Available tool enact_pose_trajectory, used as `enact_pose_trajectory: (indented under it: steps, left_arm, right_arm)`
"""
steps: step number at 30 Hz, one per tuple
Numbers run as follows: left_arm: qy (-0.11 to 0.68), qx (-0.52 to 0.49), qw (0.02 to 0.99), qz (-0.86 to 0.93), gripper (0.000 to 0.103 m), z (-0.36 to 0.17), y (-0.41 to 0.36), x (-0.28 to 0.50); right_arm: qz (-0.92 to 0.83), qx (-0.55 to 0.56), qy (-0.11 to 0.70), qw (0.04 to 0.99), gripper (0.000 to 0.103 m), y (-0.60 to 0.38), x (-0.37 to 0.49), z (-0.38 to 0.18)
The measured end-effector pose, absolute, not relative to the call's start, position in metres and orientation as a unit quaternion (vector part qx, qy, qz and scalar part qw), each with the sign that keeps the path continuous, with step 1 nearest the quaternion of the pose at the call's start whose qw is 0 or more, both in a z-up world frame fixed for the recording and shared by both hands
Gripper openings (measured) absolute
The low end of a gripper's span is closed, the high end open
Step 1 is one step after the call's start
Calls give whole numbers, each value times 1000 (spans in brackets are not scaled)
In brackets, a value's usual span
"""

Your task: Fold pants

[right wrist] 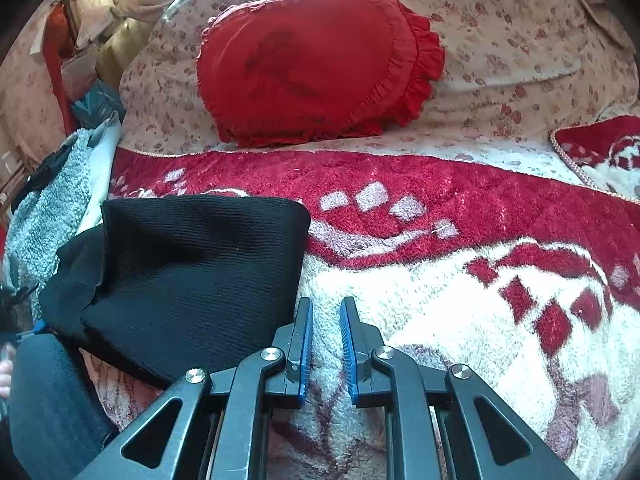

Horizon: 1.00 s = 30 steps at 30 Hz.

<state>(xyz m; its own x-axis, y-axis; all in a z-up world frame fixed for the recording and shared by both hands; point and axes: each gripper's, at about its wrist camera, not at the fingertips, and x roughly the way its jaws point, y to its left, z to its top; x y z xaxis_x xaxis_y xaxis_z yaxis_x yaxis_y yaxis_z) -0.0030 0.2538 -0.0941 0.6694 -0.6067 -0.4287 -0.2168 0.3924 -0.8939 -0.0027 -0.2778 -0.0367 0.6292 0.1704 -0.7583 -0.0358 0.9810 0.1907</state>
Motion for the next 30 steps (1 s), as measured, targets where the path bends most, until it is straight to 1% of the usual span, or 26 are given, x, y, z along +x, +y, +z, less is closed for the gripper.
enact_pose_trajectory:
  steps: [1,3,4,5,7,8,11,16,19,22,25,30]
  left_arm:
    - [388,-534,741,-124,50,-94,255,-4]
    - [407,-517,746,-107,20,-91,252,-6]
    - [415,-505,750,-100,18,-89,249,-7]
    - [416,-491,759,-95,14,-84,248,-9]
    - [416,-438,793,-83,12,-66,239,-9]
    - [413,-392,819,-75,11,-53,230,-8]
    - [368,-199,906,-68,11,4,181,-15]
    - [263,-35,948,-178,11,76,94,-41]
    - [232,33,939,-252,11,97,37,-56]
    - [234,73,922,-301,11,97,-9,-59]
    - [250,123,906,-320,11,82,-60,-55]
    - [290,179,877,-339,11,36,-117,-52]
  right_arm:
    - [58,80,427,899,13,-278,-3,-37]
    - [57,82,427,899,13,-279,-2,-37]
    - [56,82,427,899,13,-279,-2,-37]
    - [56,82,427,899,13,-279,-3,-37]
    - [55,84,428,898,13,-279,-2,-37]
    - [56,85,428,898,13,-279,-2,-37]
    - [58,91,429,897,13,-281,-2,-37]
    - [63,114,436,891,13,-286,-2,-35]
    - [69,133,421,895,13,-292,-7,-24]
    - [51,152,396,904,13,-303,-16,-12]
    - [28,196,377,905,13,-325,-26,-7]
    - [-18,252,378,891,13,-355,-33,-10]
